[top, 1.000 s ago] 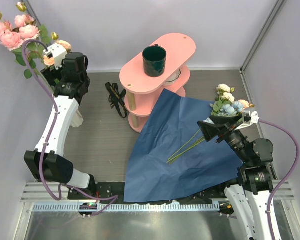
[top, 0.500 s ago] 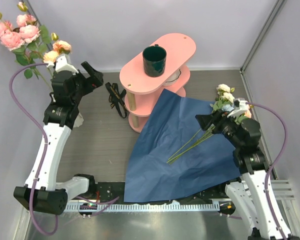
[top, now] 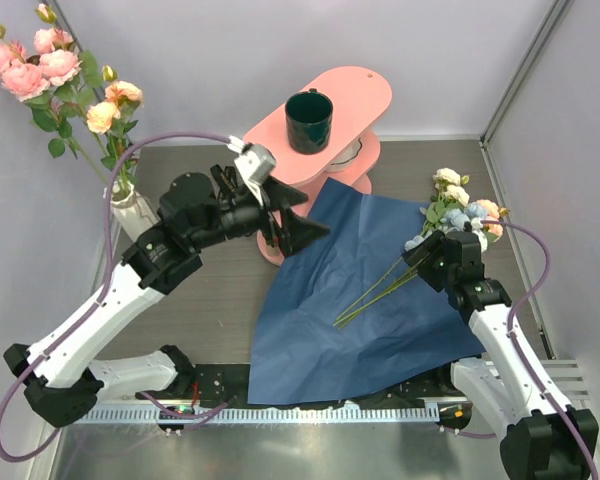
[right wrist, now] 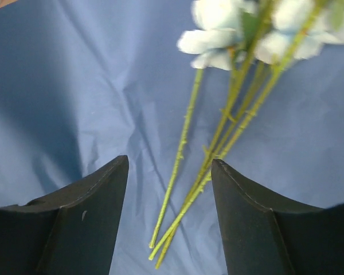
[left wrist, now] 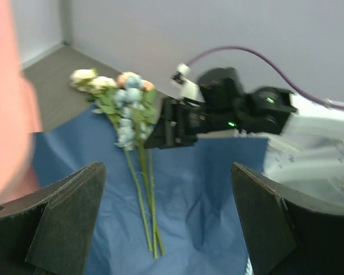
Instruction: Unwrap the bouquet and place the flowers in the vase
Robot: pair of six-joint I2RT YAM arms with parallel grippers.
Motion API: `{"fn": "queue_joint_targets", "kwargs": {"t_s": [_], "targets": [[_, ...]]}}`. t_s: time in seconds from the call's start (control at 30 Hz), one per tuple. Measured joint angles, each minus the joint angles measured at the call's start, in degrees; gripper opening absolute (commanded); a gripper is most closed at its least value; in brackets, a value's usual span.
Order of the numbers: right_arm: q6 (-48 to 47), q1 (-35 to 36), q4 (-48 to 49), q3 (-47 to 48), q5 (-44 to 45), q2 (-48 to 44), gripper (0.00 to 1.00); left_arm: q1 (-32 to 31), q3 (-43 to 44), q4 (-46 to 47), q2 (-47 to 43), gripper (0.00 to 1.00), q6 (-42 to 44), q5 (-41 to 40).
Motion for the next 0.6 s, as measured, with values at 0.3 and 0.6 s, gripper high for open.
{"fn": "queue_joint_targets", "kwargs": {"t_s": [0.3, 0.6], "targets": [[10.8, -0.2, -0.2, -6.8, 13.4, -3.2, 0.43, -16.2, -8.3, 0.8, 1.4, 0.92, 5.0, 0.4], [14.0, -0.4, 3.3, -7.6, 18.2, 1.4, 0.39, -19.5, -8.9, -0.4, 3.5, 0.92, 5.0, -5.9]]}}
